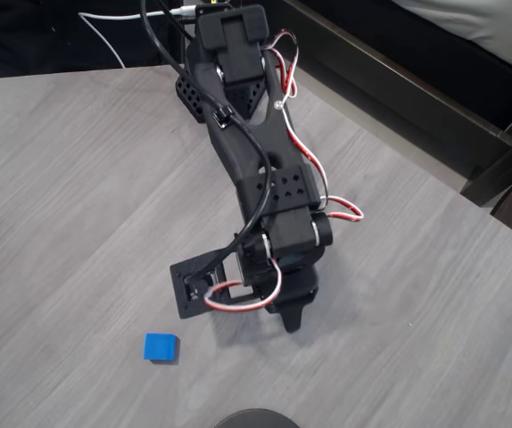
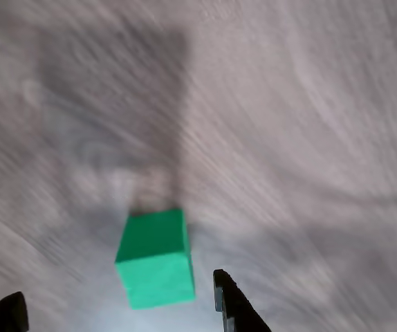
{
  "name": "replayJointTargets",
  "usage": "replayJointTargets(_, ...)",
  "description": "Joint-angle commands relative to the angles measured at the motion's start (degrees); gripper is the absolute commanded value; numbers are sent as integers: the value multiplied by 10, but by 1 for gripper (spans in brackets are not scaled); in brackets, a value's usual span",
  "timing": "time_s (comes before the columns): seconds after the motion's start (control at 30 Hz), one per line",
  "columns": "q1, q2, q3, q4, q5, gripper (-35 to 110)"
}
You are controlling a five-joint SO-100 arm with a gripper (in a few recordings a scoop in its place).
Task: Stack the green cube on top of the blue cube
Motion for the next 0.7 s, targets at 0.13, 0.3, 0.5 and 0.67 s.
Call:
replayJointTargets(0.13,-25,-27,-22,8,1,42)
replayJointTargets(0.3,-44,-50,-22,2,11,0)
replayJointTargets(0.5,-25,-6,-23,4,35,0)
replayJointTargets(0.67,14,50,-23,15,28,0)
